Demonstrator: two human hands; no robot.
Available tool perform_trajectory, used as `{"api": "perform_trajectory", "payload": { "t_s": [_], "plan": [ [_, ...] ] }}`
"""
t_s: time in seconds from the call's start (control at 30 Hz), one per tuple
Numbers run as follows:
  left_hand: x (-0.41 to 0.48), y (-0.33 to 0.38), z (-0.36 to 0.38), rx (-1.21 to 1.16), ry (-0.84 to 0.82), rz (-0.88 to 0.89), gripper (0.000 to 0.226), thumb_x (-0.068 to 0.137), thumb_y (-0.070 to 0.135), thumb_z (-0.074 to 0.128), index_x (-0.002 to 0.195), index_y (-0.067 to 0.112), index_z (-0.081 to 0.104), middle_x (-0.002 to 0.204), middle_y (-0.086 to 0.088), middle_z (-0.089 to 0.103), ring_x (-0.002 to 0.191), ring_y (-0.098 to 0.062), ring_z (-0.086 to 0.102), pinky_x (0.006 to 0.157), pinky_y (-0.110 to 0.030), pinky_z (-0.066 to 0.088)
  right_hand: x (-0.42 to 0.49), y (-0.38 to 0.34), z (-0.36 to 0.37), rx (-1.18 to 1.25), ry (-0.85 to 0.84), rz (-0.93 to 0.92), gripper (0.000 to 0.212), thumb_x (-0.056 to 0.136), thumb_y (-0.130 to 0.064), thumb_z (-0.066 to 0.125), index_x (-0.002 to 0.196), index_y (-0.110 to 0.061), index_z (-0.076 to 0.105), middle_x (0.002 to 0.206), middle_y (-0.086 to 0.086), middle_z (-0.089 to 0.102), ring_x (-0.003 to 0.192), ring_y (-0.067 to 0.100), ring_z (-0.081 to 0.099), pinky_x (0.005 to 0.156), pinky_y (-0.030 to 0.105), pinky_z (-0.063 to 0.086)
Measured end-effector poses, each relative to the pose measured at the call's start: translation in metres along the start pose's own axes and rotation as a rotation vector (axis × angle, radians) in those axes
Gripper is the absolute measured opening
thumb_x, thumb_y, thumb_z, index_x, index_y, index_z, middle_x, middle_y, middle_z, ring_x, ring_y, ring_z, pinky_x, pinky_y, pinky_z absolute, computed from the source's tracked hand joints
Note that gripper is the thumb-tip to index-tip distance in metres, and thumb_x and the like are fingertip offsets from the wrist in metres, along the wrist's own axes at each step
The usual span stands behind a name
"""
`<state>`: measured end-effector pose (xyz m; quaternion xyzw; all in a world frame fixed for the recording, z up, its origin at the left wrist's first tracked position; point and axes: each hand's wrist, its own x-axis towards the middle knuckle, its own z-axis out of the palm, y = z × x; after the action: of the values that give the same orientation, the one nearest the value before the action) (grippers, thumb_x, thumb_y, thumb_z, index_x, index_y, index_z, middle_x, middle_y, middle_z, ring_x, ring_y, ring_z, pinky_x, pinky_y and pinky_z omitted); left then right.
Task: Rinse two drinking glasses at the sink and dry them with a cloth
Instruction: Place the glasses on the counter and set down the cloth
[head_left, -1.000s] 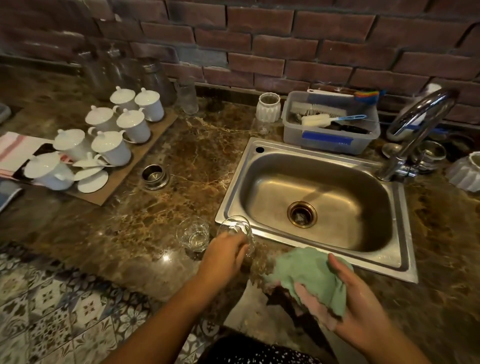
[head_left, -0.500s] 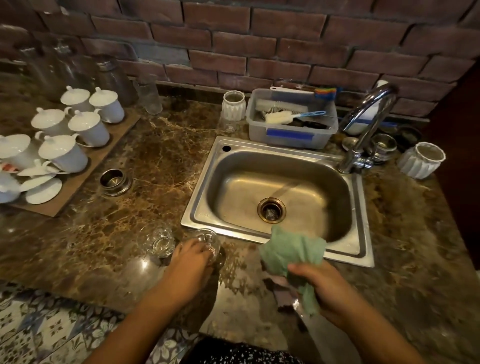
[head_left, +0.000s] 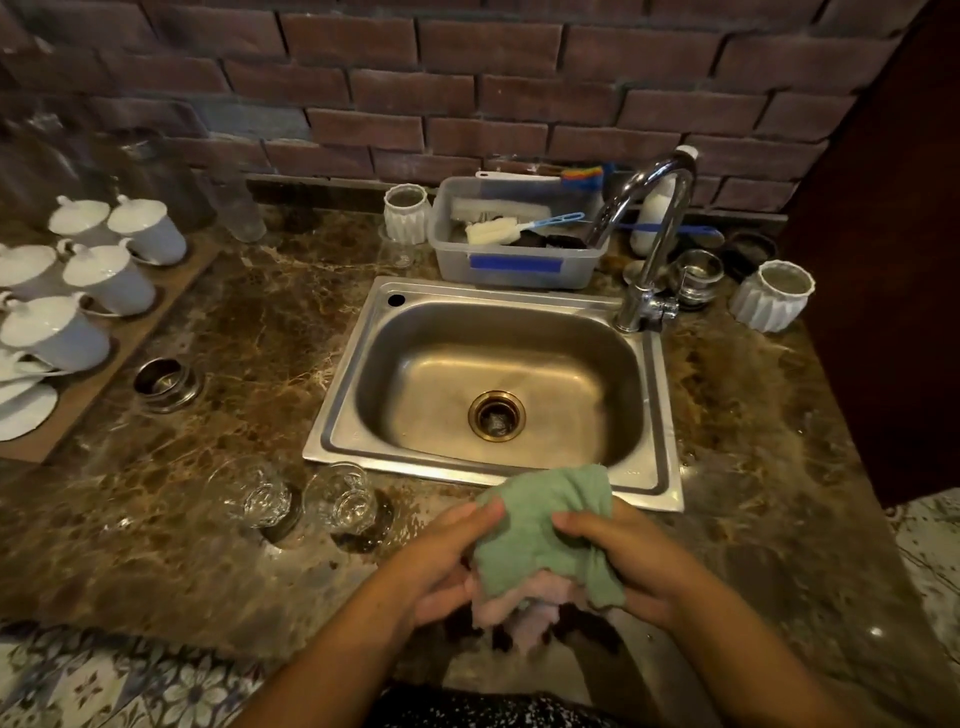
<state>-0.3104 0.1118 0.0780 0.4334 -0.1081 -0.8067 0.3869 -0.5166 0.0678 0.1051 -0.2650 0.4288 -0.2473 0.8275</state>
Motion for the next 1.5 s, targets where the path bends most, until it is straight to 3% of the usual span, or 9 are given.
{"api": "perform_trajectory", "payload": {
  "t_s": [0.27,0.4,0.47,0.57,0.67,0.87,1.03,1.27,1.5],
  "plan": [
    [0.028,-0.013,-0.014,0.487,0.349,0.117,0.032,0.085,-0.004,0.073,0.116,0.002,0.068,0.111,-0.021,0.075,0.102,-0.037,0.073,0.093,-0.051,0.058,0.031,0.047,-0.043,-0.148,0.277,-0.057,0.017,0.092,-0.003,0.065,0.106,0.0,0.074,0.102,0.019,0.078,0.092,0.029,0.076,0.073,0.035,0.062],
    [0.039,-0.024,-0.028,0.84,0.496,0.147,0.017,0.084,0.0,0.076,0.099,0.005,0.07,0.098,-0.01,0.075,0.096,-0.033,0.071,0.08,-0.039,0.06,0.045,0.071,-0.062,-0.63,0.522,-0.004,0.02,0.084,-0.009,0.075,0.07,-0.001,0.062,0.071,0.021,0.066,0.068,0.026,0.066,0.069,0.052,0.062],
    [0.039,-0.029,-0.032,1.175,0.534,0.179,0.018,0.084,0.011,0.078,0.088,0.019,0.062,0.083,0.007,0.065,0.089,-0.022,0.065,0.065,-0.021,0.047,0.046,0.076,-0.065,-0.906,0.574,-0.025,0.036,0.078,-0.019,0.079,0.056,-0.016,0.051,0.059,0.006,0.059,0.057,0.022,0.062,0.056,0.044,0.057],
    [0.035,-0.033,-0.042,1.524,0.568,0.228,0.027,0.088,0.03,0.074,0.102,0.019,0.055,0.093,0.001,0.063,0.09,-0.022,0.063,0.068,-0.028,0.04,0.047,0.076,-0.06,-1.271,0.578,-0.083,0.04,0.079,-0.034,0.077,0.055,-0.024,0.048,0.053,-0.01,0.051,0.049,0.003,0.048,0.043,0.026,0.034],
    [0.03,-0.031,-0.048,1.551,0.591,0.223,0.04,0.09,0.037,0.072,0.116,0.017,0.049,0.104,-0.004,0.067,0.089,-0.022,0.062,0.071,-0.032,0.044,0.043,0.071,-0.048,-1.467,0.559,-0.056,0.015,0.085,-0.043,0.069,0.085,-0.03,0.061,0.073,-0.013,0.058,0.064,0.007,0.056,0.053,0.026,0.041],
    [-0.016,-0.006,-0.066,1.587,0.421,0.515,0.025,0.095,0.027,0.062,0.119,0.023,0.053,0.117,0.003,0.054,0.102,-0.019,0.06,0.088,-0.035,0.05,0.045,0.058,0.007,-1.602,0.68,-0.181,0.052,0.084,-0.032,0.072,0.124,-0.018,0.042,0.125,0.009,0.051,0.106,0.023,0.057,0.083,0.033,0.054],
    [-0.063,0.06,-0.106,1.628,0.488,0.846,0.04,0.089,0.035,0.067,0.124,0.018,0.057,0.121,-0.003,0.054,0.113,-0.023,0.055,0.094,-0.037,0.05,0.083,0.056,0.099,-1.484,0.36,-0.445,0.074,0.083,-0.04,0.073,0.144,-0.019,0.036,0.146,0.007,0.036,0.133,0.026,0.041,0.108,0.038,0.042],
    [-0.087,0.117,-0.185,1.933,0.632,0.348,0.089,0.084,0.051,0.072,0.154,0.043,0.017,0.168,-0.011,0.002,0.153,-0.04,0.003,0.115,-0.064,0.026,0.135,0.066,0.19,-1.673,0.096,-0.35,0.1,0.077,-0.045,0.077,0.154,-0.037,0.015,0.166,0.008,0.005,0.152,0.033,0.011,0.117,0.047,0.031],
    [-0.085,0.116,-0.194,1.966,0.526,0.109,0.072,0.093,0.022,0.064,0.153,0.028,0.025,0.161,-0.019,0.014,0.141,-0.045,0.021,0.112,-0.055,0.037,0.149,0.079,0.215,-1.988,0.074,-0.289,0.07,0.086,-0.028,0.071,0.147,-0.026,0.035,0.15,0.013,0.033,0.136,0.035,0.034,0.103,0.045,0.047]
  ]
}}
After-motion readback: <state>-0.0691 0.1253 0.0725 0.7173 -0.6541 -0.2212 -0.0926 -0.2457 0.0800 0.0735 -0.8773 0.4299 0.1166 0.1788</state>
